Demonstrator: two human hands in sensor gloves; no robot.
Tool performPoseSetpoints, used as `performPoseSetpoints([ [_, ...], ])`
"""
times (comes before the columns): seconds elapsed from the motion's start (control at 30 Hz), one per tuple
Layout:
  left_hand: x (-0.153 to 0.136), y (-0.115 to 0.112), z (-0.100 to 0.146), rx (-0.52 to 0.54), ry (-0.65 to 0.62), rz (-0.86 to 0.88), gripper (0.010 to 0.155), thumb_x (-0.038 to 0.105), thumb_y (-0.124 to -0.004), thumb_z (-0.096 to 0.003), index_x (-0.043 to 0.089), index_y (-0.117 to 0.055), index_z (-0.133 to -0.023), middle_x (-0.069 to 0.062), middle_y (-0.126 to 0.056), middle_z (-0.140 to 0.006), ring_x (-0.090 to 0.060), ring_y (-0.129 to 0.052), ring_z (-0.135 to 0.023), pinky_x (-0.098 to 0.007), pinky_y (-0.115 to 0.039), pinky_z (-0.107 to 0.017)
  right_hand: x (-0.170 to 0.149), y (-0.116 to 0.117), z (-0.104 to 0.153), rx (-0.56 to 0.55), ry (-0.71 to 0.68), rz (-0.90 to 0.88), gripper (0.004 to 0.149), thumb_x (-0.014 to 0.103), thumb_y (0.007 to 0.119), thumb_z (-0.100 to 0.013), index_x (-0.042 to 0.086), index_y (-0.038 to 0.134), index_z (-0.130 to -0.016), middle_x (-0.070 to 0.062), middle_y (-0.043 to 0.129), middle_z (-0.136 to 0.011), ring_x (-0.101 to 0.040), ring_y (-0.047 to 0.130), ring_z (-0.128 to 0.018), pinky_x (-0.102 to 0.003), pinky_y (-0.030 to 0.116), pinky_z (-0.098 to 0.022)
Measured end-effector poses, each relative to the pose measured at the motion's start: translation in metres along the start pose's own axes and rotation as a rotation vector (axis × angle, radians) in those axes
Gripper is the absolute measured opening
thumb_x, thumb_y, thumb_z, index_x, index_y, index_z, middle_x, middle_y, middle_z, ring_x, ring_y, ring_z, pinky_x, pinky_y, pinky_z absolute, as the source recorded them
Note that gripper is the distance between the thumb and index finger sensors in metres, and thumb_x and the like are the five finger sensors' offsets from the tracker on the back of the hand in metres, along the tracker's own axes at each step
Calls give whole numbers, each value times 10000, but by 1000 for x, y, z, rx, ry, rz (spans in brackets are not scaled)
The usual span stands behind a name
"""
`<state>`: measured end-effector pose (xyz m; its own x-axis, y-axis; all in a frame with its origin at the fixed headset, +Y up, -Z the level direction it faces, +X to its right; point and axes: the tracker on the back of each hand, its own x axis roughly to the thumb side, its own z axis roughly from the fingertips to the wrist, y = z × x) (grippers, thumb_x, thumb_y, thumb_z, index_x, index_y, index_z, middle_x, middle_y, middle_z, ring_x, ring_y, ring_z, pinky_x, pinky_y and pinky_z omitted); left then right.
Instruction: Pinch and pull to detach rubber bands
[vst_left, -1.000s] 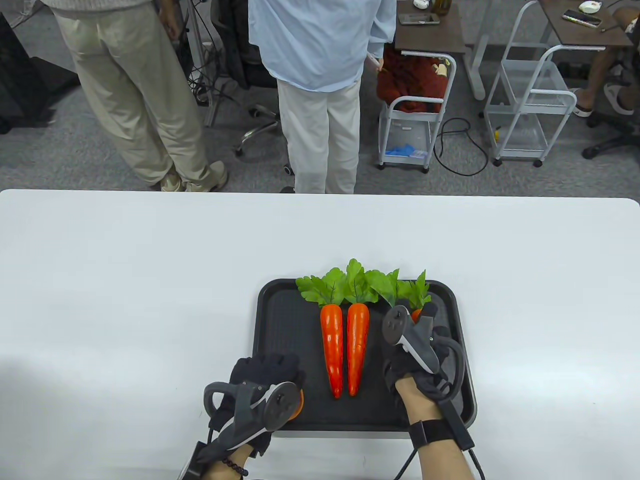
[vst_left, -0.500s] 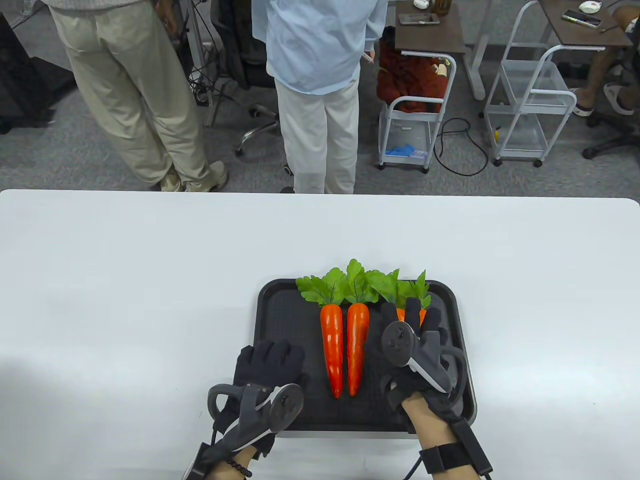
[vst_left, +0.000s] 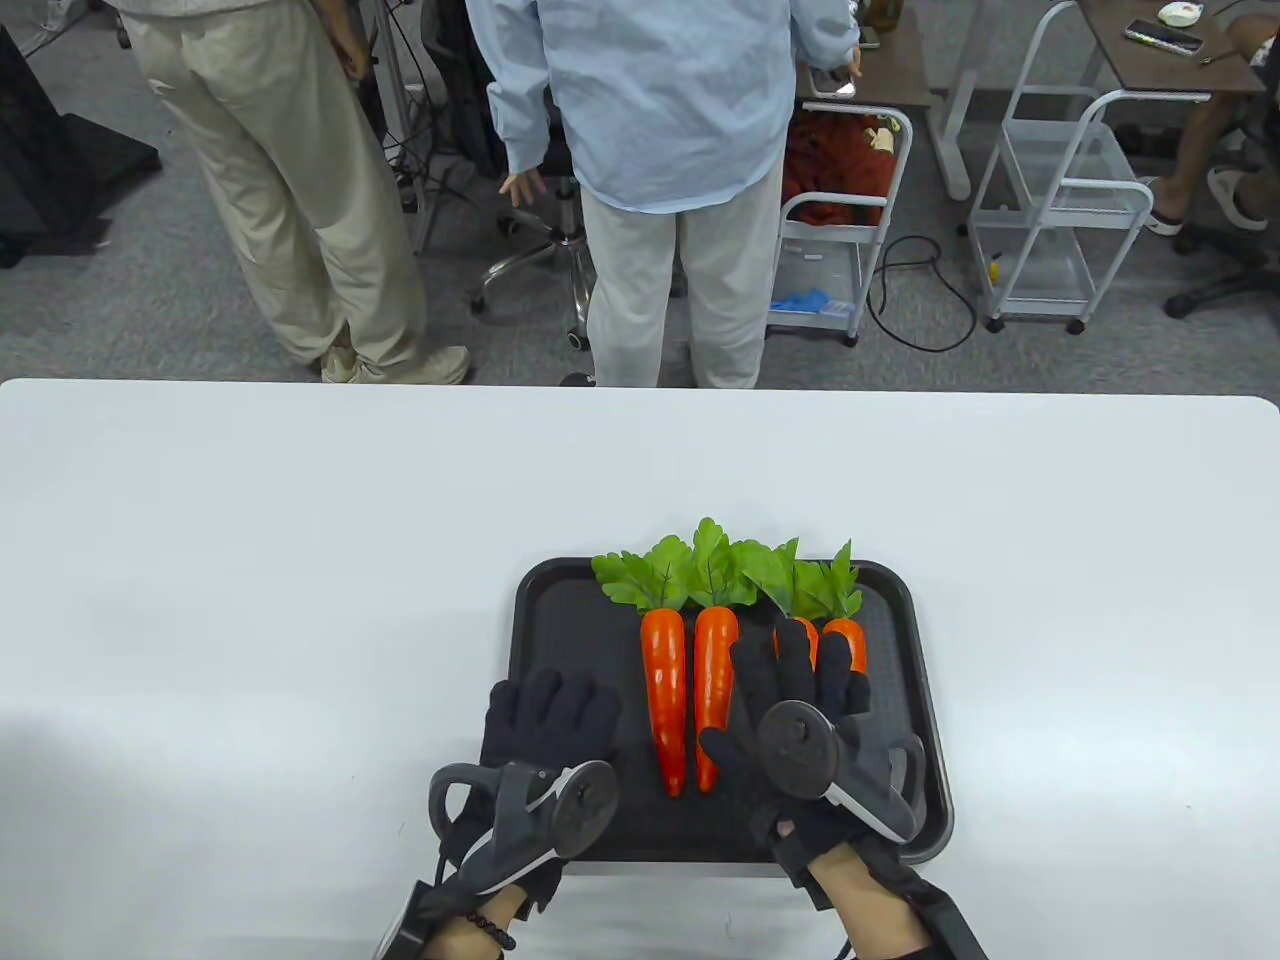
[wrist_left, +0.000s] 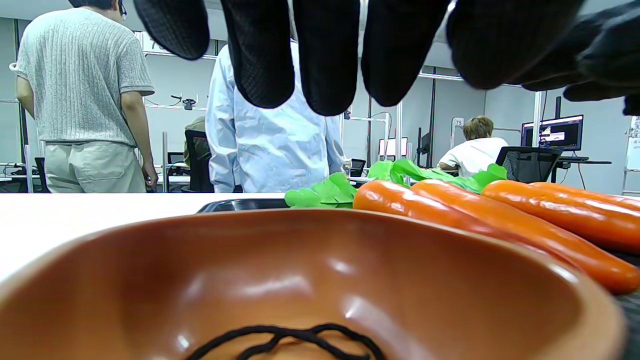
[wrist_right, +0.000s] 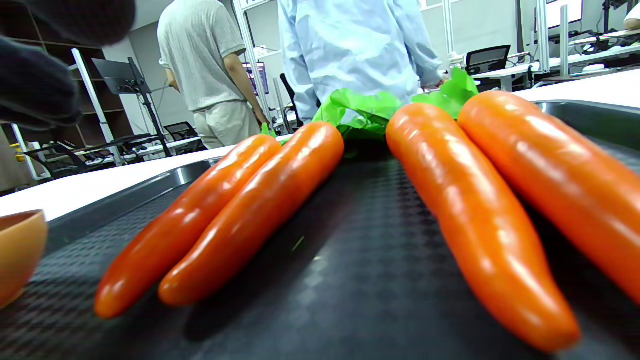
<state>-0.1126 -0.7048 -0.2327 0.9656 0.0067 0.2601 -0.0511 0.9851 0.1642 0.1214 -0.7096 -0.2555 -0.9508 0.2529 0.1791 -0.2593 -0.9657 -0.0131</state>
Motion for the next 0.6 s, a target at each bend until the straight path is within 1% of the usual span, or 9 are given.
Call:
performPoseSetpoints([
  [0.23, 0, 0, 0, -1, 3, 2, 581, 588, -666, -488, 380, -726, -1028, -1, -797, -1170, -354, -780, -1083, -652, -580, -769, -9, 16, 21, -38, -33, -68, 837, 685, 669, -474, 280, 328, -1121, -169, 186, -1156, -580, 164, -993, -674, 328, -672],
  [0.3, 0, 0, 0, -2, 3, 3, 578, 587, -666, -488, 383, -727, -1025, 0, -799, -1168, -352, -785, -1079, -652, -582, -768, -11, 16, 25, -7, -18, -100, 840, 685, 669, -475, 283, 312, -1121, -169, 164, -1153, -579, 140, -991, -673, 309, -674],
  [0.37, 0, 0, 1, -2, 2, 5, 579, 587, -666, -487, 381, -729, -1024, 0, -801, -1167, -351, -787, -1079, -652, -584, -767, -12, 15, 28, -41, -30, -99, 837, 682, 674, -474, 281, 324, -1120, -171, 177, -1154, -578, 154, -993, -671, 314, -674],
  [0.47, 1, 0, 2, 0, -1, 4, 575, 586, -666, -487, 383, -730, -1022, 2, -803, -1164, -347, -789, -1078, -651, -585, -767, -12, 15, 31, -32, -32, -106, 843, 686, 673, -474, 278, 316, -1120, -173, 174, -1153, -578, 155, -993, -668, 316, -674],
  [0.6, 0, -1, 3, 1, -4, 11, 573, 581, -673, -487, 381, -732, -1020, 10, -810, -1159, -349, -795, -1073, -653, -592, -765, -13, 13, 34, -60, -50, -135, 850, 692, 681, -467, 265, 340, -1118, -175, 236, -1158, -601, 232, -994, -666, 368, -674],
])
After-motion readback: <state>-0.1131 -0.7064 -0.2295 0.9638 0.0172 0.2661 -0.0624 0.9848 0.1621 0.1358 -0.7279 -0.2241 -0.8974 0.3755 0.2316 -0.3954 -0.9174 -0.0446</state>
